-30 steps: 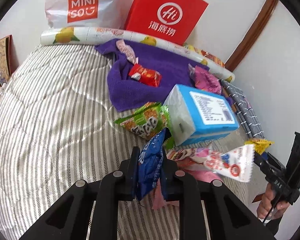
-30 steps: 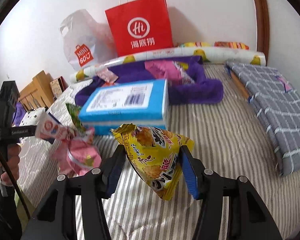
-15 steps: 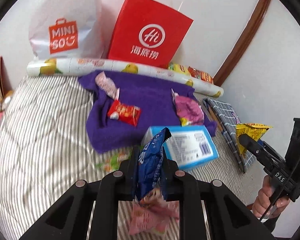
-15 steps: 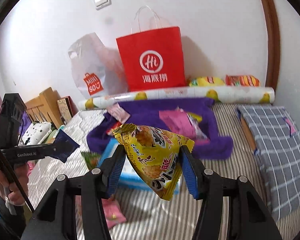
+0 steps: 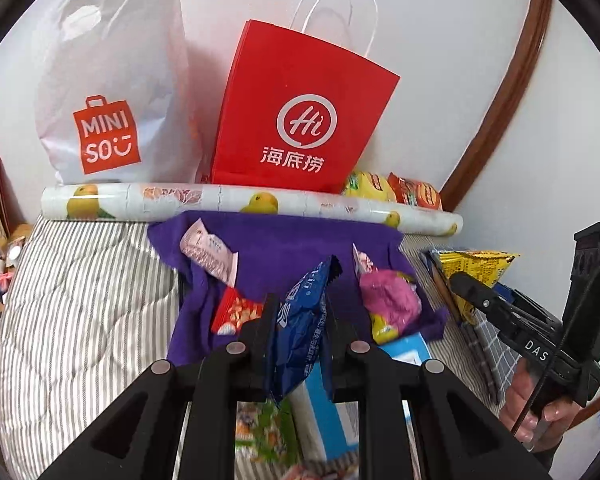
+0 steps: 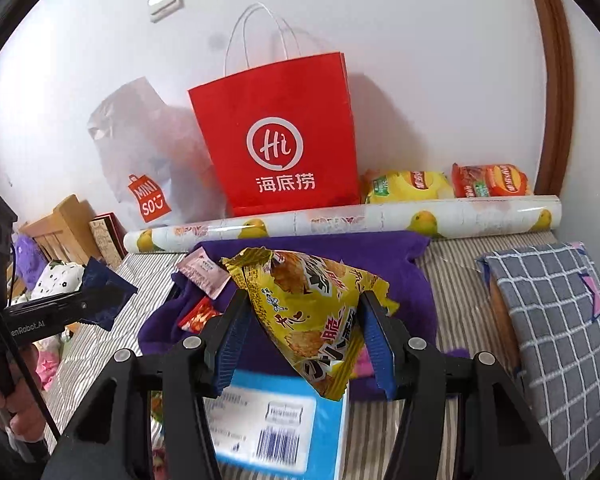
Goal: Organize snacks
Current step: 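Carry the yellow bag and blue packet over the purple towel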
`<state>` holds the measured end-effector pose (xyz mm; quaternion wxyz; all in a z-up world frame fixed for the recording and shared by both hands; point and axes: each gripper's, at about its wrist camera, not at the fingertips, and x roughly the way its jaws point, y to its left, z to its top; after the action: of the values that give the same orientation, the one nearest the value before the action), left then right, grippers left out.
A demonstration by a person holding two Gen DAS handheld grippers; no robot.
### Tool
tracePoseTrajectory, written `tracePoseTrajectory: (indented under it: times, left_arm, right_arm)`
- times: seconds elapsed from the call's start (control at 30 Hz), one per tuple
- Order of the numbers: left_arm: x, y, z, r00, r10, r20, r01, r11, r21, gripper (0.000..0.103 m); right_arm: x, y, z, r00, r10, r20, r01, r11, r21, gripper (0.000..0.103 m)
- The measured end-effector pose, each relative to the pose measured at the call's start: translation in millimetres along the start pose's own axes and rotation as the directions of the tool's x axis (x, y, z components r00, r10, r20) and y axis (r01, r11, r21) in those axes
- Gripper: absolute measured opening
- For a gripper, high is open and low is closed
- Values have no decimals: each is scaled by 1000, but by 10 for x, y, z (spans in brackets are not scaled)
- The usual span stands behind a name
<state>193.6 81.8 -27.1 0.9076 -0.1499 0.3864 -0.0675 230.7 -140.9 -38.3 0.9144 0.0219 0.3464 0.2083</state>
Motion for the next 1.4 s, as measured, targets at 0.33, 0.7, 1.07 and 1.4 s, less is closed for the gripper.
tracePoseTrajectory:
  times: [0.33,0.7,1.07,1.4]
  left_arm:
    - [294,-22,471,1000,-4,-22,4,1000,-20,17]
    - [687,-14,738,999,19,-47,-20,1000,-12,17]
    - [1128,133,597,990,81,-112,-82,997,0,17]
    - [1149,286,633,986,89,-139,-95,995,-34,17]
  right_arm:
    - [245,-40,461,999,20,32,-20,1000,1,55]
    - [789,-290,530,1000,-4,-25,4,1000,13,55]
    - [1260,-729,137,986,-50,-157,68,992,107,55]
    - [1343,-559,54,981,-127,-145,127,992,-7,55]
